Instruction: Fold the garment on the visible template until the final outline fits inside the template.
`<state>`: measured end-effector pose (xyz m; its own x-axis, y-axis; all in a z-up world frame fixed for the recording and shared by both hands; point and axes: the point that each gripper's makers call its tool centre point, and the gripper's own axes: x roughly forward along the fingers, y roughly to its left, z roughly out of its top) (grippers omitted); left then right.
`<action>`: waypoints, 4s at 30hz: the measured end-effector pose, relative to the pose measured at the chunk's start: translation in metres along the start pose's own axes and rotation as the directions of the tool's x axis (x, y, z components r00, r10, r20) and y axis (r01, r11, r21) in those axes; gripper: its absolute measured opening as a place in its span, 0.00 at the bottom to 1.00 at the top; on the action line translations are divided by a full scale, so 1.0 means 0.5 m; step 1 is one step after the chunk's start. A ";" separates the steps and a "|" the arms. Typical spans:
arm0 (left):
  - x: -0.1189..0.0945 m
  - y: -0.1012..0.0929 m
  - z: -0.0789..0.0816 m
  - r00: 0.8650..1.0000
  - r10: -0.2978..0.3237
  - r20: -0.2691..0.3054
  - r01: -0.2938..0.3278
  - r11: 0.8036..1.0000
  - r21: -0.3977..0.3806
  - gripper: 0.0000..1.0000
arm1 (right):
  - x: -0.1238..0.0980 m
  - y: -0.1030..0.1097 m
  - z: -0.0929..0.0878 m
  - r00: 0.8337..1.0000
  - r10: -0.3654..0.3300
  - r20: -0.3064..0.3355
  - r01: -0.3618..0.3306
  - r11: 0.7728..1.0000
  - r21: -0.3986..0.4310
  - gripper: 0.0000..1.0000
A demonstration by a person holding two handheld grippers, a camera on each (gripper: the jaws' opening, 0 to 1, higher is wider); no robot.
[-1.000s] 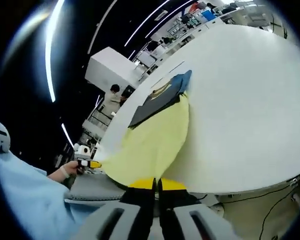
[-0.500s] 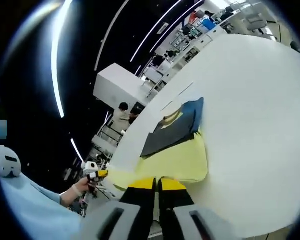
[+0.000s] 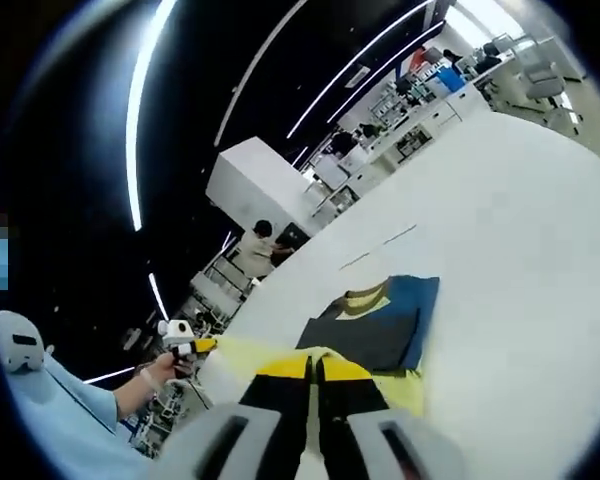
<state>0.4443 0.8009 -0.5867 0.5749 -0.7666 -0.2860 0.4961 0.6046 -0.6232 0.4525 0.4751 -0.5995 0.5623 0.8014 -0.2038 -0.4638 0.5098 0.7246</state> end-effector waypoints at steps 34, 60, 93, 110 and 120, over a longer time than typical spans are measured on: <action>0.175 0.275 0.085 0.965 0.246 0.092 -0.230 0.960 -0.157 0.00 | 0.241 -0.198 0.146 0.980 -0.194 -0.050 0.189 0.978 -0.082 0.00; 0.233 0.402 0.013 0.926 0.378 -0.011 -0.367 0.890 -0.271 0.00 | 0.297 -0.345 0.071 0.933 -0.319 -0.167 0.324 0.946 -0.002 0.00; 0.247 0.381 0.080 0.953 0.269 0.137 -0.212 0.919 -0.333 0.15 | 0.358 -0.314 0.089 0.968 -0.219 -0.124 0.216 0.976 -0.037 0.14; 0.234 0.333 0.061 0.971 0.227 0.078 -0.208 0.958 -0.199 0.45 | 0.326 -0.286 0.062 0.962 -0.221 -0.162 0.189 0.963 -0.193 0.43; 0.220 0.287 0.015 0.987 0.154 -0.050 -0.153 0.988 0.027 0.83 | 0.288 -0.275 0.055 0.961 -0.239 -0.138 0.189 0.935 -0.301 0.82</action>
<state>0.5836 0.8049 -0.7021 0.6115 -0.6741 -0.4143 0.4195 0.7202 -0.5526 0.6162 0.5119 -0.7104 0.5570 0.6918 -0.4596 -0.5332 0.7221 0.4408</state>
